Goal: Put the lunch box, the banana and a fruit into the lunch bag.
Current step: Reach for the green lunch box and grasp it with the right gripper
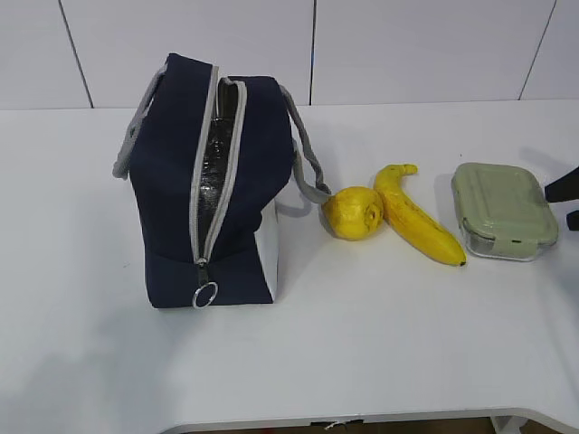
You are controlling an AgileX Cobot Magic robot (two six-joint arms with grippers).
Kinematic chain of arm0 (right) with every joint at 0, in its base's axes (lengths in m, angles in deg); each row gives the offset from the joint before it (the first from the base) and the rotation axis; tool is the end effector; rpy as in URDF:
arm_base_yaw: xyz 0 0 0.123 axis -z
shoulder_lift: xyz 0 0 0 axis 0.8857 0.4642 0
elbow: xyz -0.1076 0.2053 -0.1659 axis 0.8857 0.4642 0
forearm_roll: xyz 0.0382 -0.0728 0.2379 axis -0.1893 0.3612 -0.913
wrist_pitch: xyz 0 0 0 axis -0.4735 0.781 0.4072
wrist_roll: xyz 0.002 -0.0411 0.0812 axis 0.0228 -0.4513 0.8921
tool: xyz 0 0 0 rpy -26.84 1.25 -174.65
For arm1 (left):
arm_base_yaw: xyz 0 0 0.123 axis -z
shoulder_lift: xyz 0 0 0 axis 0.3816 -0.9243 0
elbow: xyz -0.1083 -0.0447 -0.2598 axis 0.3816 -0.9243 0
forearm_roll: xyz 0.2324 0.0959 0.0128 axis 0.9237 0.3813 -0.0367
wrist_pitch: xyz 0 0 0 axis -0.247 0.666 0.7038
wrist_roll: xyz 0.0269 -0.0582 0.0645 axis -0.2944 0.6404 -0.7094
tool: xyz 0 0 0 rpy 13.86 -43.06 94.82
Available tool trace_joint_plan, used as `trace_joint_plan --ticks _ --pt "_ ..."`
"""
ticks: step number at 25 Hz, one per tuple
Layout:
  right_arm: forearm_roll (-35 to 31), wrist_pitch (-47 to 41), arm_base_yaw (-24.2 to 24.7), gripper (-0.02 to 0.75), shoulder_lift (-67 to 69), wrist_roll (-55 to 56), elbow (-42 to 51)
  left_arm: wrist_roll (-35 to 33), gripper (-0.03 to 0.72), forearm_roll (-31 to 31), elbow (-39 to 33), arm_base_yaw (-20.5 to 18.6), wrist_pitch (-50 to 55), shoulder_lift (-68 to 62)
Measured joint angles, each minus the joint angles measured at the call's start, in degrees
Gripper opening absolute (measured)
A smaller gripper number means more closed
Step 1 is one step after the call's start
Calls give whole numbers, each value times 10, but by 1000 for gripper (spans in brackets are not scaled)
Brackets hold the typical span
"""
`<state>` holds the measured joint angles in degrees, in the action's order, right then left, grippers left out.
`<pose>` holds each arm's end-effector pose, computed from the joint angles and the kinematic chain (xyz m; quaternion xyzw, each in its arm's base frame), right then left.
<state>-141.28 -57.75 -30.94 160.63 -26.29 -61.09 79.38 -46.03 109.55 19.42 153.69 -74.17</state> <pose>0.3645 -0.1415 0.1766 0.0718 0.9058 0.3716 0.1904 -0.0060 -0.0021 0.2746 -0.0273 0.8678 -0.0008 0.4962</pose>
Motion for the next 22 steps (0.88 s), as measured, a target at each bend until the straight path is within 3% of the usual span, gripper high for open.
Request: trace_joint_plan --ticks 9,22 --pt "-22 4 -3 547 57 -10 -58 0 251 0 0 0 0 0" --pt "-38 5 -44 547 86 -41 -66 0 251 0 0 0 0 0"
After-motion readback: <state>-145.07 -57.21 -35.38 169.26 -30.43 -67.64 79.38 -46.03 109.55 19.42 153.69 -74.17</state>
